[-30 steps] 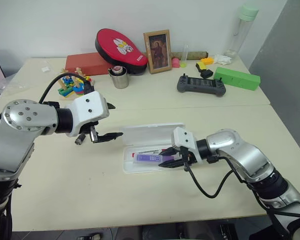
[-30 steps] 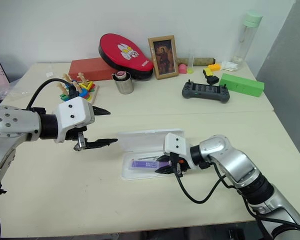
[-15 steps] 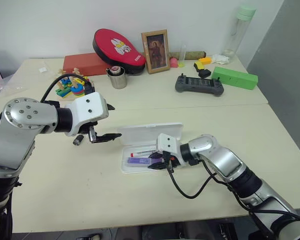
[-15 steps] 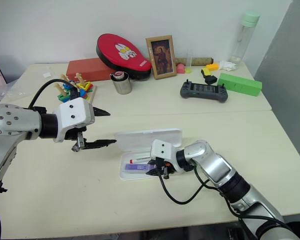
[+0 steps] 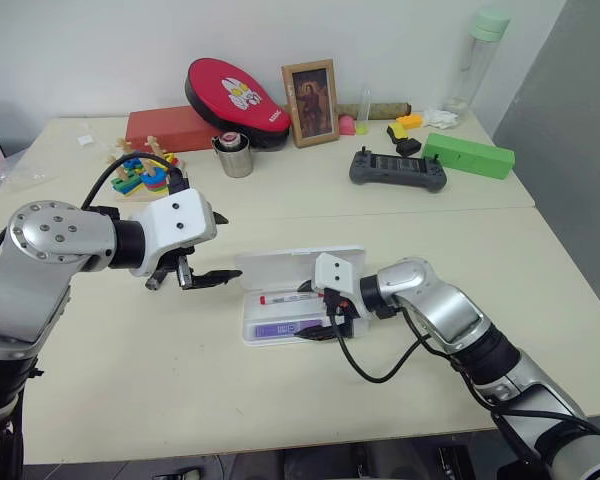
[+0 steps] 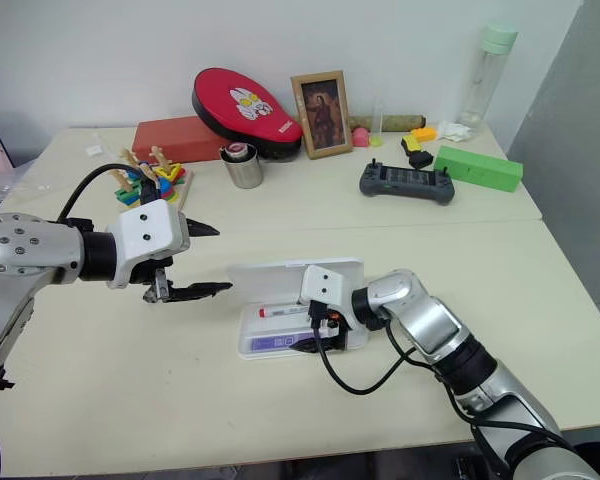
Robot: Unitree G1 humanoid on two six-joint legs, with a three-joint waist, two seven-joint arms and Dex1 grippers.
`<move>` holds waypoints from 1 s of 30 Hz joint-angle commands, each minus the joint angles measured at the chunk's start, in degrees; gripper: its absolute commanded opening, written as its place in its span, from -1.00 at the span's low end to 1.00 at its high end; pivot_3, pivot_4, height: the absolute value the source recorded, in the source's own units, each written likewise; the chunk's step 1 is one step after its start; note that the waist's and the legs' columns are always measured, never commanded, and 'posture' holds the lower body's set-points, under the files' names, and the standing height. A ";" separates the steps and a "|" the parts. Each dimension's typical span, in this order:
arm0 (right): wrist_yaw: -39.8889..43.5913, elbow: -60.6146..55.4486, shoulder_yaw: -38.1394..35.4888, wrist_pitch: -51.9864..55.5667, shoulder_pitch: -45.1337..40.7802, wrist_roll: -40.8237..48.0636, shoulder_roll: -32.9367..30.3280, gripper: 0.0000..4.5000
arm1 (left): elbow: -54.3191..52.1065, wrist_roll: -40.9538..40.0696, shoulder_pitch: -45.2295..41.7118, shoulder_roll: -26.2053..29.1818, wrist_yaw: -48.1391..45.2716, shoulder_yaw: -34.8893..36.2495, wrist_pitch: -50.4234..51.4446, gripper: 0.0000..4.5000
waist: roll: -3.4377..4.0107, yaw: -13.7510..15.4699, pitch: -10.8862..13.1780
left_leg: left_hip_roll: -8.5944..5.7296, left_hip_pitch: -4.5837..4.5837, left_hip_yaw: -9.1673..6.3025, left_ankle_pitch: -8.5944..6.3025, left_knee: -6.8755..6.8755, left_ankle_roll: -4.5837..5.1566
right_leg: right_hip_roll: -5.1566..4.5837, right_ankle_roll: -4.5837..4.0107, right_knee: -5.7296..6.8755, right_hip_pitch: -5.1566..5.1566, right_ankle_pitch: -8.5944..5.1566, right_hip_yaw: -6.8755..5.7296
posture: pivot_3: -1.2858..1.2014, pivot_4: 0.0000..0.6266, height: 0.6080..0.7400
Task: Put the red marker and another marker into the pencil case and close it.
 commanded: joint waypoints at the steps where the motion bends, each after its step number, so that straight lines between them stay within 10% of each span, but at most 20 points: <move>1: 0.66 -6.33 -4.75 4.85 -2.21 4.33 -0.50 0.98 | -0.49 -0.45 -0.04 -0.25 1.00 2.69 0.47 1.00 | 0.00 0.00 0.00 | 0.01 0.00 0.03 0.00 0.00 0.00 | 0.01 0.00 0.02 -0.03 0.00 0.04 | 0.03 -0.52 1.00; 30: 1.72 -20.84 -10.16 8.67 -5.16 9.85 -16.72 0.98 | 20.11 -1.92 15.86 -11.09 15.72 16.34 3.89 1.00 | -0.11 -0.04 -0.01 | 0.16 0.08 0.43 -0.01 0.00 0.01 | 0.14 -0.07 0.27 -0.31 0.03 0.47 | 0.03 -0.52 1.00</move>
